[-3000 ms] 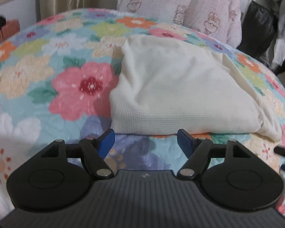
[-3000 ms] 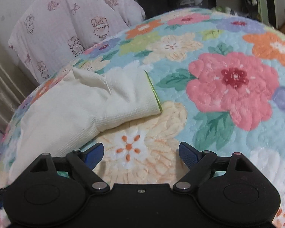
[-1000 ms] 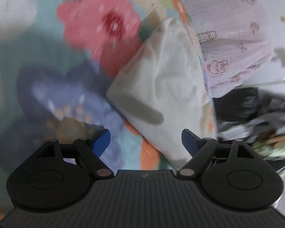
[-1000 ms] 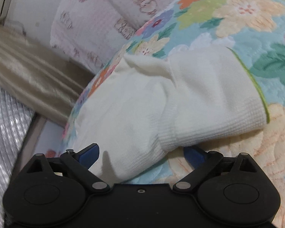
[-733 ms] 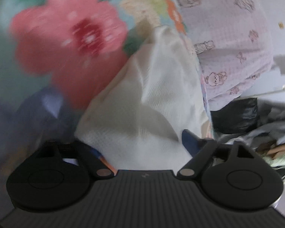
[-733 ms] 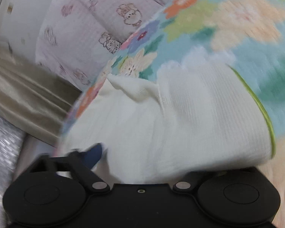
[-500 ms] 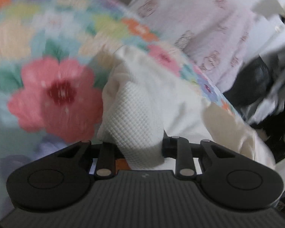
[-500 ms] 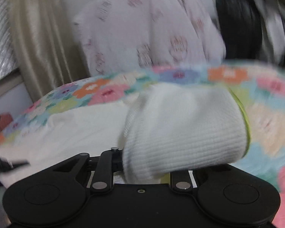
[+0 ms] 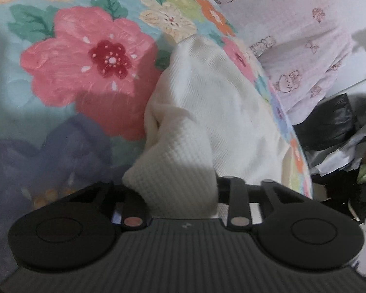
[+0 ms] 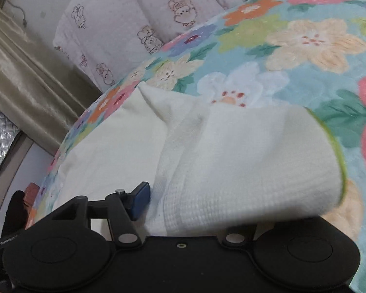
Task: Fold clothes
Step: 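Grasp the folded bundle with both grippers and lift it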
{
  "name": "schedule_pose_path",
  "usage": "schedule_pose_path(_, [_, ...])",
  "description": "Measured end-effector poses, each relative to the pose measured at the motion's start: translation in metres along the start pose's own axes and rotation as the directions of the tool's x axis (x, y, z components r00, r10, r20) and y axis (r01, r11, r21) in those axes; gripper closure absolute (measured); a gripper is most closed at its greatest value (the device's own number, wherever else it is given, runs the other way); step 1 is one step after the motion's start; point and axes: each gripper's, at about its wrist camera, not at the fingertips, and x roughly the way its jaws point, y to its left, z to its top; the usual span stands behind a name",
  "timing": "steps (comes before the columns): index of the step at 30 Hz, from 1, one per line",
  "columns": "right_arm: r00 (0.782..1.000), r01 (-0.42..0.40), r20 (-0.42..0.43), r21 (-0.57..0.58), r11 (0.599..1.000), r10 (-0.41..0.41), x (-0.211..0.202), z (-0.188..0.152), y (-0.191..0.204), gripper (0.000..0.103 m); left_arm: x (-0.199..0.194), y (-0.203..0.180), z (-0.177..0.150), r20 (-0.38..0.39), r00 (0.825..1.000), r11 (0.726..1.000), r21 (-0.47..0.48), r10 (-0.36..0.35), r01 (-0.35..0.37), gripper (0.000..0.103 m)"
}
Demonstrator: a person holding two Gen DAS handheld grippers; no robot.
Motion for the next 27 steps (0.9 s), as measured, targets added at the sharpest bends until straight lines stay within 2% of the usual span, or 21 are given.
schedule_pose_path(1, [1.0,0.002,0.001,-0.026,1.0,-0.002,0.002,0.003,0.007,0.073,-0.009,-0.013,-0.001,0.026,0.999,0.997,0.071,0.02,-0.022,0.08])
schedule_pose_path(3, [1.0,0.002,0.008,-0.127,0.992,-0.001,0.0,0.011,0.03,0.077,-0.026,-0.038,-0.002,0.083,0.995,0.976,0.209,0.053,-0.069,0.08])
schedule_pose_path(5, [0.998,0.047,0.055,-0.283,0.958,-0.033,-0.013,0.015,0.065,0.078,-0.044,-0.062,-0.002,0.136,0.988,0.939,0.325,0.073,-0.114,0.081])
schedule_pose_path(7, [0.996,0.059,0.09,-0.389,0.919,-0.026,-0.029,0.018,0.097,0.078,-0.068,-0.07,0.004,0.146,0.988,0.934,0.343,0.053,-0.101,0.081])
schedule_pose_path(10, [0.995,0.012,0.093,-0.449,0.893,0.034,-0.056,0.024,0.13,0.078,-0.107,-0.069,0.009,0.153,0.988,0.922,0.383,0.001,-0.06,0.081])
schedule_pose_path(12, [0.995,-0.008,0.084,-0.505,0.863,0.058,-0.068,0.022,0.148,0.078,-0.128,-0.062,0.01,0.157,0.988,0.92,0.386,0.003,-0.065,0.081])
schedule_pose_path(14, [0.996,-0.036,0.052,-0.556,0.831,0.078,-0.07,0.015,0.165,0.078,-0.143,-0.053,0.015,0.171,0.985,0.921,0.379,0.024,-0.089,0.081])
schedule_pose_path(17, [0.994,-0.091,-0.01,-0.62,0.779,0.109,-0.066,0.002,0.192,0.079,-0.163,-0.044,0.027,0.231,0.969,0.894,0.409,0.09,-0.181,0.082])
schedule_pose_path(20, [0.988,-0.133,-0.034,-0.7,0.701,0.154,-0.059,-0.006,0.237,0.079,-0.194,-0.036,0.057,0.282,0.95,0.886,0.396,0.132,-0.241,0.082])
schedule_pose_path(22, [0.972,-0.195,-0.05,-0.716,0.67,0.23,-0.054,-0.007,0.277,0.079,-0.227,-0.034,0.08,0.346,0.925,0.869,0.396,0.158,-0.296,0.082])
schedule_pose_path(24, [0.95,-0.255,-0.069,-0.731,0.633,0.303,-0.05,-0.007,0.318,0.08,-0.269,-0.032,0.101,0.446,0.877,0.845,0.386,0.18,-0.37,0.082])
schedule_pose_path(26, [0.922,-0.312,-0.089,-0.746,0.588,0.377,-0.047,-0.009,0.359,0.08,-0.319,-0.027,0.119,0.56,0.802,0.822,0.346,0.207,-0.453,0.082])
schedule_pose_path(27, [0.899,-0.345,-0.101,-0.763,0.546,0.426,-0.046,-0.015,0.382,0.08,-0.343,-0.022,0.124,0.622,0.751,0.805,0.318,0.222,-0.5,0.082])
